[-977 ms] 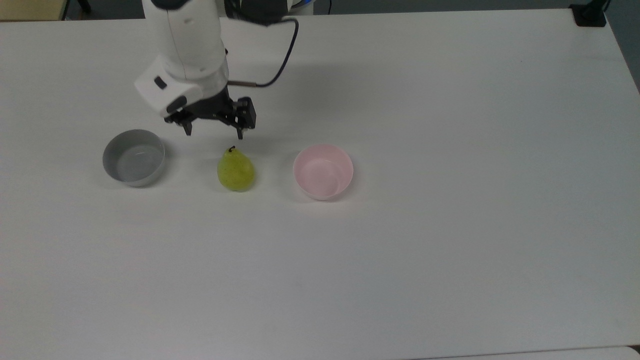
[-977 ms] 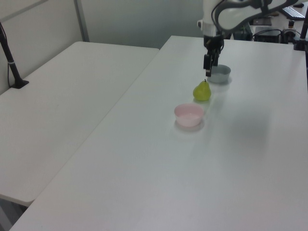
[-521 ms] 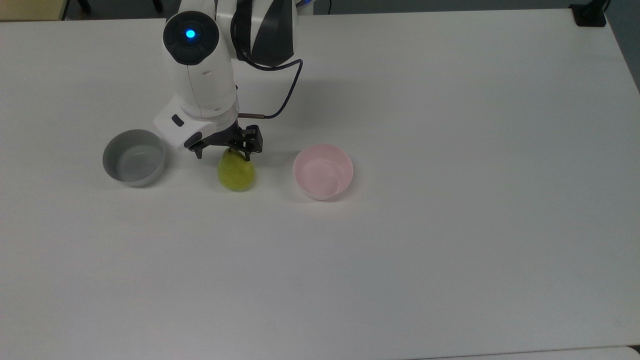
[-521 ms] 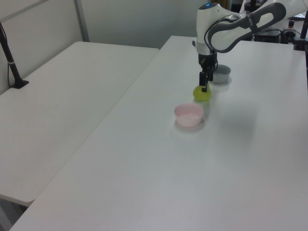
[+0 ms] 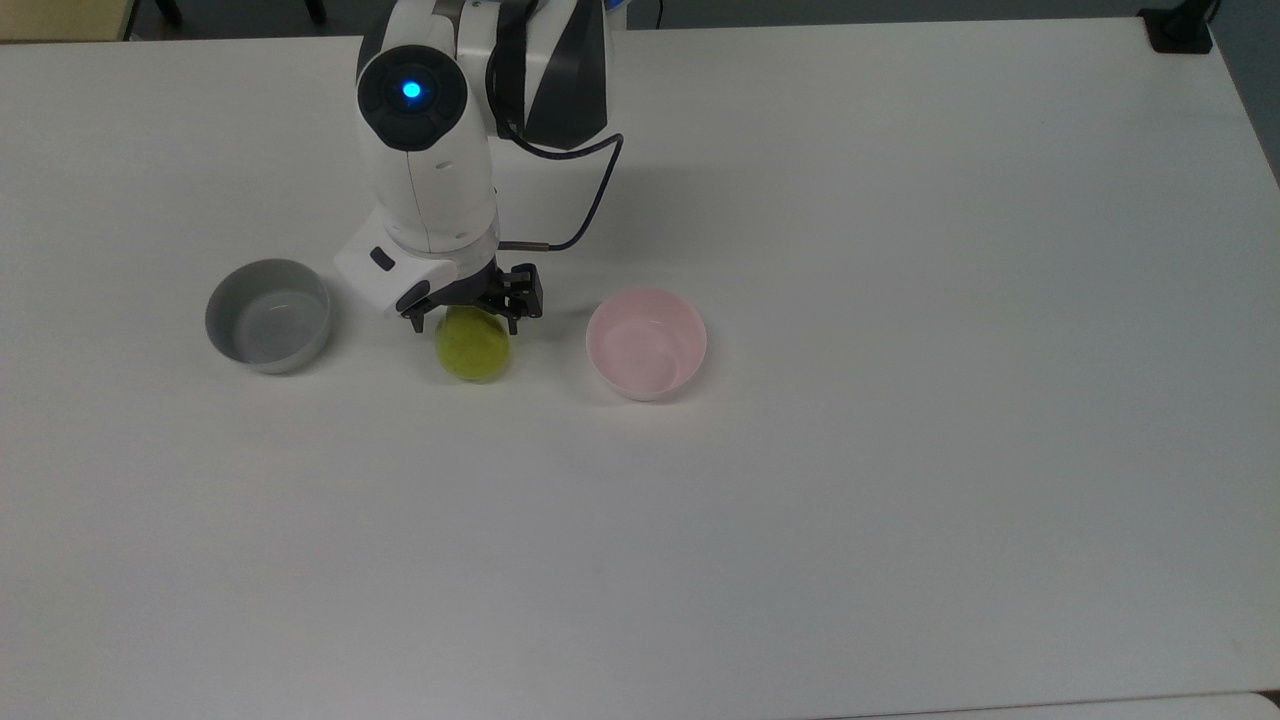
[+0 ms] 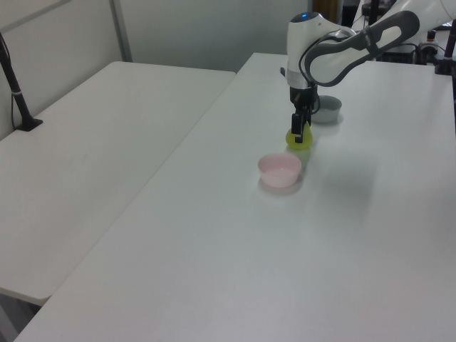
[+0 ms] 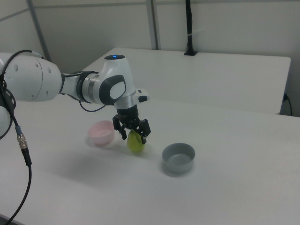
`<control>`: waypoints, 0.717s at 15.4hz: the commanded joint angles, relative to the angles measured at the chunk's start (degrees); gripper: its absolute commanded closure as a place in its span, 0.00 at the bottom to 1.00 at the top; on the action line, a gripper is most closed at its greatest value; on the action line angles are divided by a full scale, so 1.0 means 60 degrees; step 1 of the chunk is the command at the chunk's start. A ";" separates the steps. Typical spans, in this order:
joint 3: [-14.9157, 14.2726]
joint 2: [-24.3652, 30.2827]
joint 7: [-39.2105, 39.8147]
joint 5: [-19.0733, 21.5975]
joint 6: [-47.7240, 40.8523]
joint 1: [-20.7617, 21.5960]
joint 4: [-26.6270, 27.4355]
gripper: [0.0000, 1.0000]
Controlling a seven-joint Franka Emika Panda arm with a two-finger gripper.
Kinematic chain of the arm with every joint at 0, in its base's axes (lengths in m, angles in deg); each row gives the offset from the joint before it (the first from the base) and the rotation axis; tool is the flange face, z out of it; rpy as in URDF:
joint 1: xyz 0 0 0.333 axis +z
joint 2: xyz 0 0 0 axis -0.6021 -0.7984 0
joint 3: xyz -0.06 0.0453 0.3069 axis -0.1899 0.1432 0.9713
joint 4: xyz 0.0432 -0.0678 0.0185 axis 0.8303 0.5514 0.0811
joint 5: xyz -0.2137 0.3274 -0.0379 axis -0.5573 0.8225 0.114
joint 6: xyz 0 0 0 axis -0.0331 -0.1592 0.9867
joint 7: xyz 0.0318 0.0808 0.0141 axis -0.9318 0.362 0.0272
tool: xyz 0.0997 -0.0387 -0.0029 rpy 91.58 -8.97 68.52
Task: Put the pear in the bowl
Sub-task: 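Close the gripper around the green pear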
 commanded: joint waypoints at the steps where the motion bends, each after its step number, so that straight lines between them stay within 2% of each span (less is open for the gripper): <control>1: -0.0029 -0.0014 0.0016 -0.0129 0.0310 0.0067 0.0080 0.24; 4: 0.0015 -0.0102 0.0016 -0.0129 0.0427 0.0067 0.0066 0.47; 7: 0.0001 0.0204 0.0016 -0.0129 0.0209 0.0024 0.0022 0.48; 11: 0.0015 0.0966 0.0016 -0.0129 -0.0961 -0.0020 -0.0241 0.48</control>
